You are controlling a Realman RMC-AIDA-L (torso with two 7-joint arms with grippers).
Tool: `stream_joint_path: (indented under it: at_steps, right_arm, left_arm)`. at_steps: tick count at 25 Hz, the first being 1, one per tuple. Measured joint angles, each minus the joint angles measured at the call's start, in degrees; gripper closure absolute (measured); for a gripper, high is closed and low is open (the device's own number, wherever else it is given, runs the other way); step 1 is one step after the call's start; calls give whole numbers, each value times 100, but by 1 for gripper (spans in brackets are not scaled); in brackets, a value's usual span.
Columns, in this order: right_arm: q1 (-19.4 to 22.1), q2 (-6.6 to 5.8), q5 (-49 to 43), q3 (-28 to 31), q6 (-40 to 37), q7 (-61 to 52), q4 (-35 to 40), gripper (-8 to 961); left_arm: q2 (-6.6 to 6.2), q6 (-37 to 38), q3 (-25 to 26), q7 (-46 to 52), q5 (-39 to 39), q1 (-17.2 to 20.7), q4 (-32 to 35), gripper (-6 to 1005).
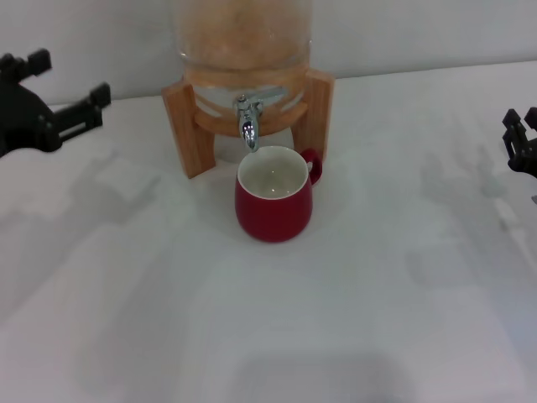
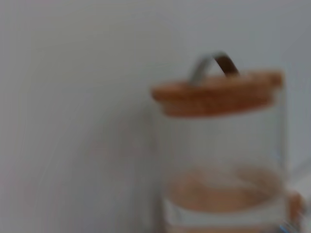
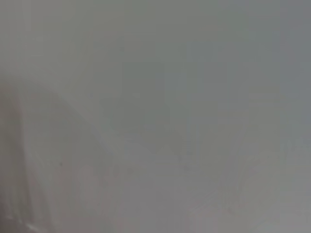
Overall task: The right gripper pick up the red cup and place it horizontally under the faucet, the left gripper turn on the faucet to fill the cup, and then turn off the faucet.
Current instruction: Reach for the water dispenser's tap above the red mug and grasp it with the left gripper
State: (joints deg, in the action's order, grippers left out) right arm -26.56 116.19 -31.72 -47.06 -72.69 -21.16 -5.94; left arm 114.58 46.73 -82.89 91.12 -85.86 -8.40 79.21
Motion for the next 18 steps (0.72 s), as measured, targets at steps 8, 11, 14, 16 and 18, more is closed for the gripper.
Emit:
stream_joint_path:
  at_steps: [8,11,14,16,18]
  right_arm:
    - [-82,0,-49,-38,6,-9,-64,659]
    - [-83,0,-93,-38,8,-10,-66,659]
    - [-71,0,-118,-43,2,-11,-73,659]
    - [-65,0,-169,-26,2,-11,-76,659]
    - [-63,0,-214,-9,3,-11,-88,659]
  left_arm:
    - [141,1491,324,1139,-1801,-331,563,123]
    - [146,1907,341,1456,-2226,-448,797,123]
    - [148,2279,378,1692,-2516,-586,1001,123]
    - [149,2596,481,1765,-2556,-721,1065,123]
    - [152,2784,609,1786,-2558,-842,1079,123]
